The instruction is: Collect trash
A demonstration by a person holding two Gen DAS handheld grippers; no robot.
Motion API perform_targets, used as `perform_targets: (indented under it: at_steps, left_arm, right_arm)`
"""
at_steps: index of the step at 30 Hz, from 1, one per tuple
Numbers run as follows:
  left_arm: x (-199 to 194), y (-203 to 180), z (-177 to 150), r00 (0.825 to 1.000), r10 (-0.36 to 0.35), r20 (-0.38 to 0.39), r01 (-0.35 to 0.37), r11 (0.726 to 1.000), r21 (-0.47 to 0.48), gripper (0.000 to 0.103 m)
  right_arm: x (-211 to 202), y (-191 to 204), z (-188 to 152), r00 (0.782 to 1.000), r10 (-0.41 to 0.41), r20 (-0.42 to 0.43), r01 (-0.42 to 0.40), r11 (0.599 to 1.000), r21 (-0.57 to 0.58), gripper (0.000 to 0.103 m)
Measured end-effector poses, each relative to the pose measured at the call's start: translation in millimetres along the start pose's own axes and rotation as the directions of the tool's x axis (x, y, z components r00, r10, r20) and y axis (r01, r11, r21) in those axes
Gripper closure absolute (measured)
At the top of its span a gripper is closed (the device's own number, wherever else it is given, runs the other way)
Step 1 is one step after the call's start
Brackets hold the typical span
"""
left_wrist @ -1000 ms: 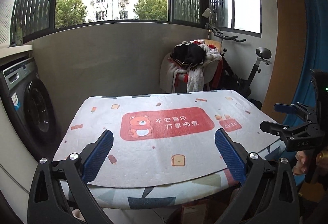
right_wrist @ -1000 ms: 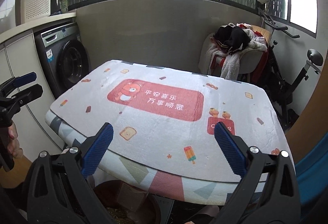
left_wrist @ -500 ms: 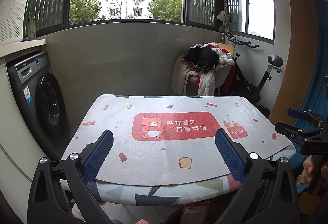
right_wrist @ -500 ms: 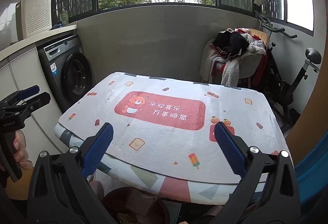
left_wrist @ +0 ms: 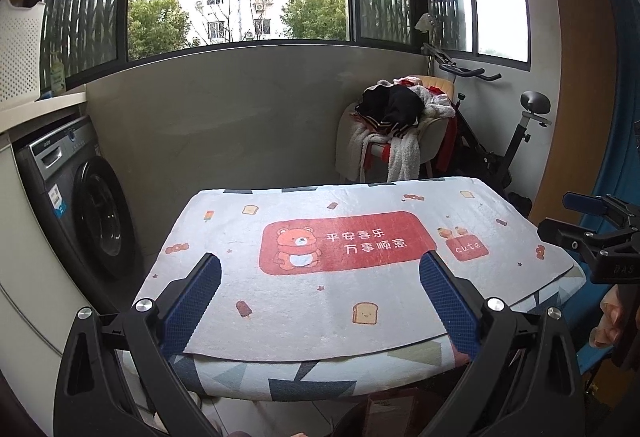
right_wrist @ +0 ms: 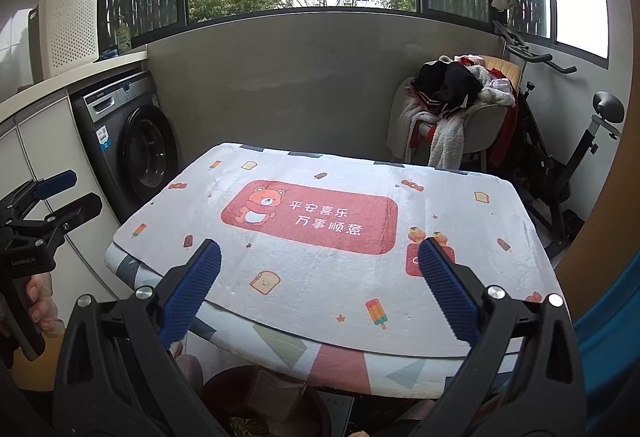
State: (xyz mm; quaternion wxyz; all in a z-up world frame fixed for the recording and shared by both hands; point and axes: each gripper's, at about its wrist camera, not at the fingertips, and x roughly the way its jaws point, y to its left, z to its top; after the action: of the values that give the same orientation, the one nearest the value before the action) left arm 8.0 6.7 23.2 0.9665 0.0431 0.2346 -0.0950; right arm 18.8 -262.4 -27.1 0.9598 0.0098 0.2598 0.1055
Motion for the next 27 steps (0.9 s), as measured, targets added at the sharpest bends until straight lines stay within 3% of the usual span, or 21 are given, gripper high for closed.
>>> perform_targets:
  at_steps: [27]
  left_arm:
    - [-1.9,-3.9,-0.2,1.000,-0.008,-0.002,0.008,1.000,0.012,0.006]
  right_arm:
    - [-1.0,2.8,0.8,1.000,-0.006,0.008,0.007,1.000,-0.020,0.006]
